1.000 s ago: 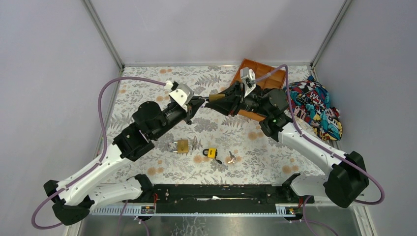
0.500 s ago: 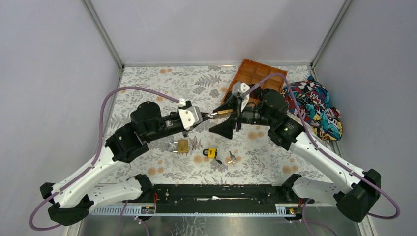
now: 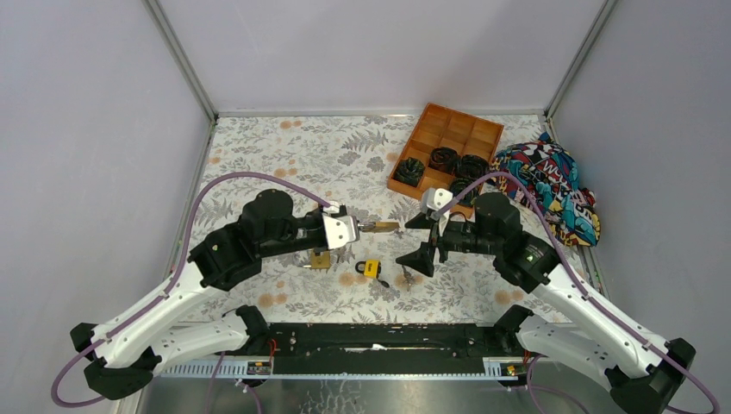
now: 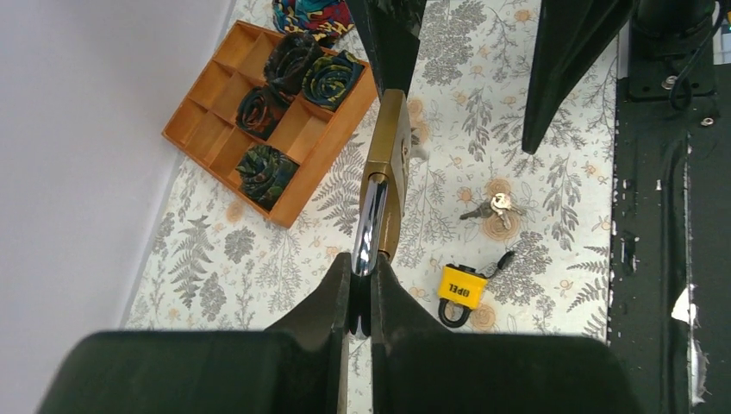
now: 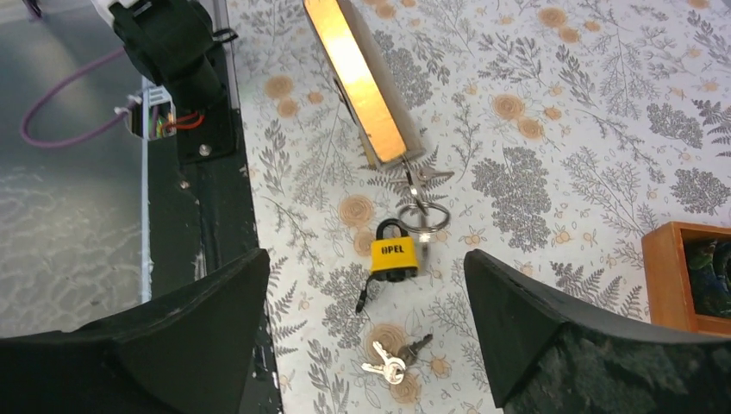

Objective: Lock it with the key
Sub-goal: Lock the lock.

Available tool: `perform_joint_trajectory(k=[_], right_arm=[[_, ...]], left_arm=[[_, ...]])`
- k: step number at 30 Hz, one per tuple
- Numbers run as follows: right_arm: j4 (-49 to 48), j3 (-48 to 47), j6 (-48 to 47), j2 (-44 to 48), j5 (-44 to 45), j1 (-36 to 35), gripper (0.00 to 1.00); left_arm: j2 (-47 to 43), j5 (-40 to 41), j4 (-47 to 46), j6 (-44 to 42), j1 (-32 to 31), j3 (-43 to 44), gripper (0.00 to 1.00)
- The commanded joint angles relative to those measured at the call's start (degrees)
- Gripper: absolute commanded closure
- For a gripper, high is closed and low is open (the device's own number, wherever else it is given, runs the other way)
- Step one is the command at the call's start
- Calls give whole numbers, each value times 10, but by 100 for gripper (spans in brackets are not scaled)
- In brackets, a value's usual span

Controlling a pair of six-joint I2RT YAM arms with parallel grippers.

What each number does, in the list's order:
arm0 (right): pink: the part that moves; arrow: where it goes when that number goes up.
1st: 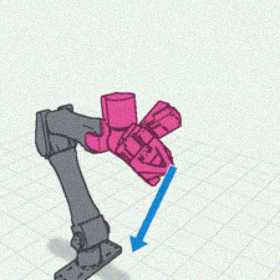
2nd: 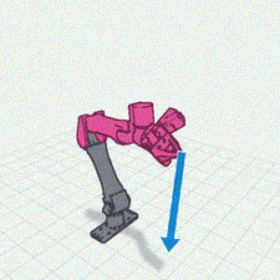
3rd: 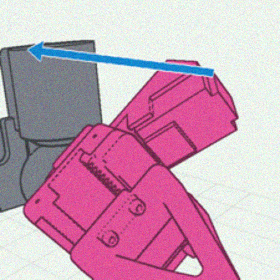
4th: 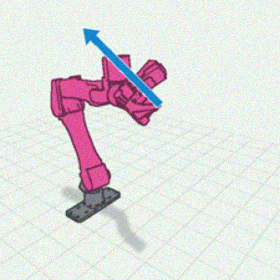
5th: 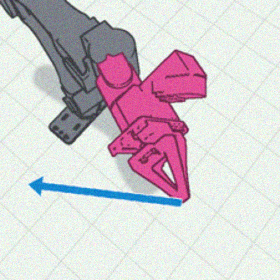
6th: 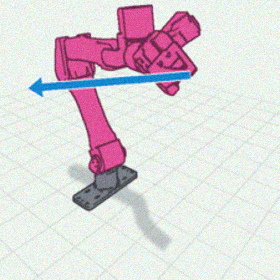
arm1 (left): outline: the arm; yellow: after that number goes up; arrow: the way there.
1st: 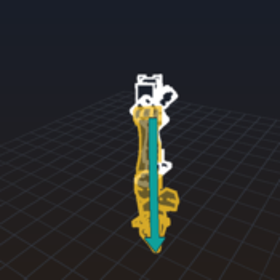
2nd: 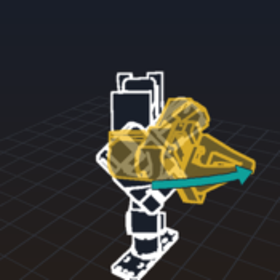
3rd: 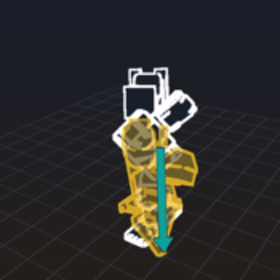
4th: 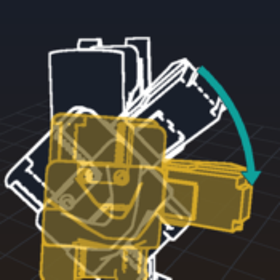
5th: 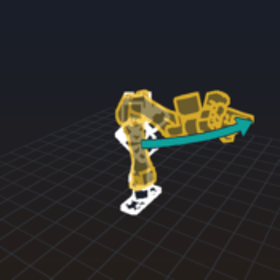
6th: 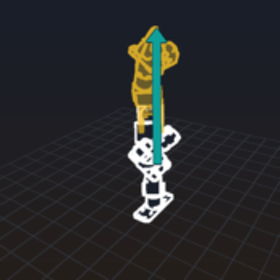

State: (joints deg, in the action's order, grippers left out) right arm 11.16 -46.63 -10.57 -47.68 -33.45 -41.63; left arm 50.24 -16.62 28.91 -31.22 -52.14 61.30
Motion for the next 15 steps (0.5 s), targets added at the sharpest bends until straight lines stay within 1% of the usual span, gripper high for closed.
perform_joint_trajectory(k=[1,5,7,11,13,15], right_arm=[[-29,18,-50,5,-4,-4,15],[-59,11,-61,-5,6,-4,30],[-73,7,-72,-9,11,-4,35],[-84,-4,-84,-28,-12,-4,50],[-73,-15,-84,-41,-27,-4,54],[-74,-18,-80,-44,-31,-4,60]], left_arm=[[-19,-28,-50,27,-5,24,100],[-15,-35,-42,34,-5,29,100],[-15,-38,-40,36,-4,32,100],[-11,-45,-41,40,-5,34,100],[-9,-44,-40,40,-5,35,100],[-9,-46,-41,41,-4,35,100]])
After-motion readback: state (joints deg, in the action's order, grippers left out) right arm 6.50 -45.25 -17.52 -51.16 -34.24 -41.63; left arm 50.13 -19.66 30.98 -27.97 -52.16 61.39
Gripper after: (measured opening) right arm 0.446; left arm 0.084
